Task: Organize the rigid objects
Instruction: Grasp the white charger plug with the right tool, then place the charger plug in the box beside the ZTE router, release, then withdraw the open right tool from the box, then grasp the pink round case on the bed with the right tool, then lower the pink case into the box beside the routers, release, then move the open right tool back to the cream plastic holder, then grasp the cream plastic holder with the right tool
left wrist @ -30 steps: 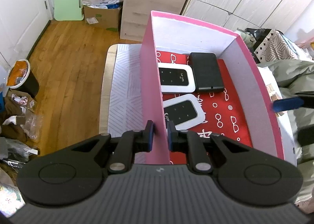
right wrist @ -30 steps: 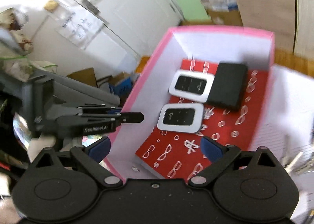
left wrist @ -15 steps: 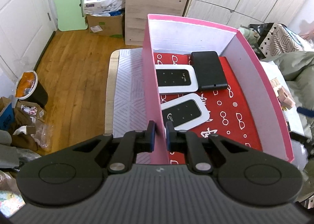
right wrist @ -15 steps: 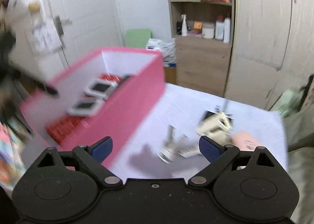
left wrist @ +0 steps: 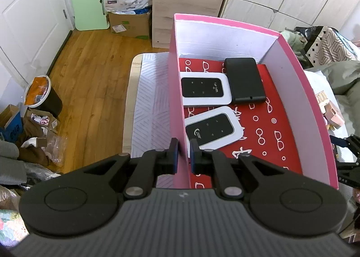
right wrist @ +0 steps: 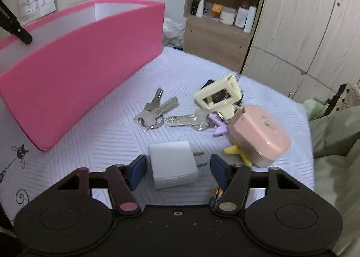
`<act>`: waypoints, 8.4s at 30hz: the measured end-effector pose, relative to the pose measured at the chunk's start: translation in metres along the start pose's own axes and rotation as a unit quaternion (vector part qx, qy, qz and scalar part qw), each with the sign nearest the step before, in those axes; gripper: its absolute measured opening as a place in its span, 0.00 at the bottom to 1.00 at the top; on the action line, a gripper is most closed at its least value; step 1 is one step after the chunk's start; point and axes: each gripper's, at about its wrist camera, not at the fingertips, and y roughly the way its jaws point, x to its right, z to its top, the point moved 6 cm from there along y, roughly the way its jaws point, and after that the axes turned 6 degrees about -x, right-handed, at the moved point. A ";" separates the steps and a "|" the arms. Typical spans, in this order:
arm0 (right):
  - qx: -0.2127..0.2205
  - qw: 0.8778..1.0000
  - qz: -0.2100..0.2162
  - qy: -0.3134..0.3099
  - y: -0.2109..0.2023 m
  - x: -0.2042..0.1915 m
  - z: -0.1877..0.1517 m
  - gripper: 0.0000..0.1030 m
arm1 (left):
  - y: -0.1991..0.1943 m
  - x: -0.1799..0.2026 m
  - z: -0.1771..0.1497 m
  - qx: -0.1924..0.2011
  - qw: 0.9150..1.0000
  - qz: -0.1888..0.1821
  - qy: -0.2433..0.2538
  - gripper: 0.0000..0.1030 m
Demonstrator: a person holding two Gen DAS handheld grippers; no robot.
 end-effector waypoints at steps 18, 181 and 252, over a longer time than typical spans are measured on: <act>0.126 0.991 0.044 -0.011 -0.068 -0.020 0.061 0.61 | 0.000 0.000 0.000 -0.001 1.000 -0.006 -0.007 0.09; -0.173 0.927 0.260 -0.209 0.067 -0.211 0.179 0.85 | -0.005 -0.004 -0.004 0.009 0.999 -0.032 -0.014 0.09; 0.054 0.984 -0.152 -0.077 0.035 0.034 0.075 0.58 | -0.009 -0.002 -0.005 0.019 0.999 -0.018 -0.041 0.11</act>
